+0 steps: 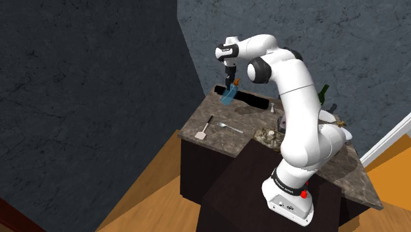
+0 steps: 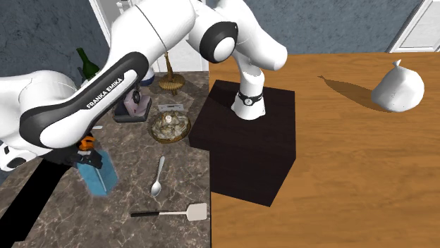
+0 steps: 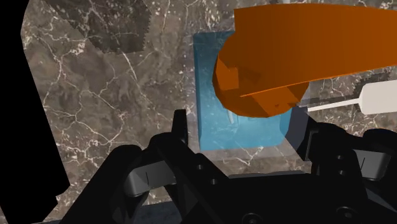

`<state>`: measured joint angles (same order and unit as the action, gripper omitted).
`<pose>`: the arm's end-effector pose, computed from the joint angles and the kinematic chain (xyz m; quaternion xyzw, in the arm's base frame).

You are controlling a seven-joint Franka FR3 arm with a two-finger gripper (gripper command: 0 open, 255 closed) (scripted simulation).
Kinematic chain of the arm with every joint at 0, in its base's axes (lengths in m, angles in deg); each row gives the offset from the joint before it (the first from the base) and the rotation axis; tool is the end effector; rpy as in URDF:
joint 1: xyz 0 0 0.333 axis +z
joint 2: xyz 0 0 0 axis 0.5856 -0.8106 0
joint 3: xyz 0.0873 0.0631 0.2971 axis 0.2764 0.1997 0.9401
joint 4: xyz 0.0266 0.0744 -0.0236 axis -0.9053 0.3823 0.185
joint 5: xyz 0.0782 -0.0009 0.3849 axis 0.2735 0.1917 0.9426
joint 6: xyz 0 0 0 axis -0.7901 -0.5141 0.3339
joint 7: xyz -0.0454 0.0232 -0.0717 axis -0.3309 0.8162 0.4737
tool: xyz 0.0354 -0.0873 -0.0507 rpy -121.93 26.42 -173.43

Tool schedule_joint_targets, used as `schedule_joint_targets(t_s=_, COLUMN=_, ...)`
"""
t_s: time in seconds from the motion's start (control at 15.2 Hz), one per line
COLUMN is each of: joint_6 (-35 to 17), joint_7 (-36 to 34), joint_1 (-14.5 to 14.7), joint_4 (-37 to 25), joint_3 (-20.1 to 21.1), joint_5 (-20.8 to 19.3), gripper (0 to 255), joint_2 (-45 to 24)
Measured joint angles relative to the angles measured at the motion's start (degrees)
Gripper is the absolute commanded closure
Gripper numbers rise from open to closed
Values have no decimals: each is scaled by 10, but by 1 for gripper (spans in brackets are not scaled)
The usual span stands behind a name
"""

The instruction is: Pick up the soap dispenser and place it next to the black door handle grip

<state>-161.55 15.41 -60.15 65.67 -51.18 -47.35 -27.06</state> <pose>0.5979 -0.4420 0.3173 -0.9898 -0.1106 0.0887 0.0097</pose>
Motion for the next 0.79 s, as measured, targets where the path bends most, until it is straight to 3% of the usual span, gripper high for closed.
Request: schedule_joint_targets(t_s=0.79, joint_6=-63, joint_7=-1, joint_1=-2, joint_4=25, joint_3=7, joint_5=8, gripper=255, joint_2=-40)
